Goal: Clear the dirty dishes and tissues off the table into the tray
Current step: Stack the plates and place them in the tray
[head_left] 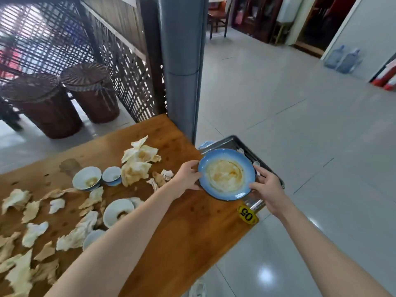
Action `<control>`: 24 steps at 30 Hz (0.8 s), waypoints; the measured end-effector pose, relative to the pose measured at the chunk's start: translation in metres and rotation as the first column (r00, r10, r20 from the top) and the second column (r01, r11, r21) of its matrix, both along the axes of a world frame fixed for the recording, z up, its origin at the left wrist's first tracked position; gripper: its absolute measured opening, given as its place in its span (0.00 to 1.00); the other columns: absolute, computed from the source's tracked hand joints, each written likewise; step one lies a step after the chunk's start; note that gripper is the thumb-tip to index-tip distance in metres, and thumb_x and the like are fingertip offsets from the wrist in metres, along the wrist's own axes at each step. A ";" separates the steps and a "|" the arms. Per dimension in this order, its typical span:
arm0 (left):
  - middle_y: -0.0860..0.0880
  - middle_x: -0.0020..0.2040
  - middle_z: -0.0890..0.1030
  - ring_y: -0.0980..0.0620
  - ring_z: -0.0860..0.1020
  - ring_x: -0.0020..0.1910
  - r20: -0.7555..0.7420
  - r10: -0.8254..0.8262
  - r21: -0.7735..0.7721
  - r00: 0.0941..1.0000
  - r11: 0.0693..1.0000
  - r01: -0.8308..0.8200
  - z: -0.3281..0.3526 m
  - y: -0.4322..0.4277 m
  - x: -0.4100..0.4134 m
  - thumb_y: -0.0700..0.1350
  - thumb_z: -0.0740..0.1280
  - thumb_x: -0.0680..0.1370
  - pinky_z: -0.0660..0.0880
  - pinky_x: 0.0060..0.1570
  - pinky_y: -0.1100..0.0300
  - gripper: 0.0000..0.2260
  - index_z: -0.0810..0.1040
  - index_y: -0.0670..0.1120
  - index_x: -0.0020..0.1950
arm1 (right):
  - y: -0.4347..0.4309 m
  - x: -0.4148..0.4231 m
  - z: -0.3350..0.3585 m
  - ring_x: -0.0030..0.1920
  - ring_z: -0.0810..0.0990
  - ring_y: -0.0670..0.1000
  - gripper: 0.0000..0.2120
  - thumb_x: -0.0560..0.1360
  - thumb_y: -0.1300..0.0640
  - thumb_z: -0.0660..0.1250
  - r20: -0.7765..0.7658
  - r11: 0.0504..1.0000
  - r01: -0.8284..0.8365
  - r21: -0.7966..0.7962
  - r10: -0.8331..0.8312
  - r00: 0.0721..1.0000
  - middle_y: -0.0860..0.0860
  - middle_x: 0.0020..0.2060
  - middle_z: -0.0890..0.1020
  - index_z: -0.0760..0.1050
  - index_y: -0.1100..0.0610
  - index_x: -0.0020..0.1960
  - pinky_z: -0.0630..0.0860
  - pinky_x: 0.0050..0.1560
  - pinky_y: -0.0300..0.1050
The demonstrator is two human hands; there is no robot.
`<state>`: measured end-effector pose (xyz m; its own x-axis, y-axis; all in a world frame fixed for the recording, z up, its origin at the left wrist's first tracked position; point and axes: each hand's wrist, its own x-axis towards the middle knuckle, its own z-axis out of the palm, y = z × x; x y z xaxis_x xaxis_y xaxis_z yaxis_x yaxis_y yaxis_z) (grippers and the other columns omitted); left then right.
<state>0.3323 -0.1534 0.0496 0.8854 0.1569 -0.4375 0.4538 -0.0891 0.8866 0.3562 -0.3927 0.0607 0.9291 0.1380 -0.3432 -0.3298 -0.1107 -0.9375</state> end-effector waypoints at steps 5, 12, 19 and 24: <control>0.45 0.59 0.79 0.47 0.79 0.55 -0.017 -0.082 0.015 0.997 0.997 0.082 -0.012 -0.040 0.072 0.37 0.65 0.80 0.82 0.41 0.55 0.20 0.68 0.45 0.71 | -0.039 0.054 -0.011 0.50 0.83 0.55 0.35 0.70 0.76 0.66 -0.038 0.997 0.077 0.020 -0.076 0.996 0.51 0.46 0.85 0.65 0.55 0.73 0.81 0.50 0.56; 0.48 0.53 0.78 0.53 0.79 0.47 -0.112 -0.096 0.009 0.989 0.995 0.098 -0.050 -0.087 0.135 0.37 0.63 0.80 0.79 0.31 0.63 0.20 0.68 0.48 0.71 | -0.085 0.113 -0.048 0.47 0.83 0.54 0.30 0.71 0.77 0.64 -0.154 0.993 0.118 0.011 -0.115 0.981 0.55 0.52 0.82 0.67 0.61 0.70 0.82 0.40 0.48; 0.45 0.56 0.79 0.47 0.80 0.53 -0.247 0.062 -0.014 0.967 0.998 -0.068 -0.105 -0.114 0.198 0.36 0.63 0.80 0.81 0.44 0.53 0.20 0.67 0.49 0.70 | -0.102 0.215 -0.107 0.52 0.82 0.58 0.32 0.69 0.80 0.63 -0.281 1.000 -0.002 -0.016 -0.002 0.960 0.56 0.53 0.82 0.66 0.63 0.70 0.81 0.48 0.58; 0.48 0.60 0.75 0.48 0.77 0.57 -0.368 0.182 -0.053 0.912 0.975 -0.216 -0.145 -0.133 0.239 0.34 0.62 0.79 0.80 0.39 0.58 0.22 0.66 0.49 0.71 | -0.111 0.288 -0.157 0.47 0.83 0.52 0.30 0.68 0.81 0.62 -0.368 0.987 -0.146 -0.062 0.113 0.923 0.54 0.49 0.82 0.70 0.61 0.66 0.81 0.44 0.55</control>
<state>0.5716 -0.2862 -0.0958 0.6205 0.2582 -0.7405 0.7429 0.1087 0.6605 0.6439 -0.5035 -0.0962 0.7147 0.2035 -0.6691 -0.6226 -0.2507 -0.7413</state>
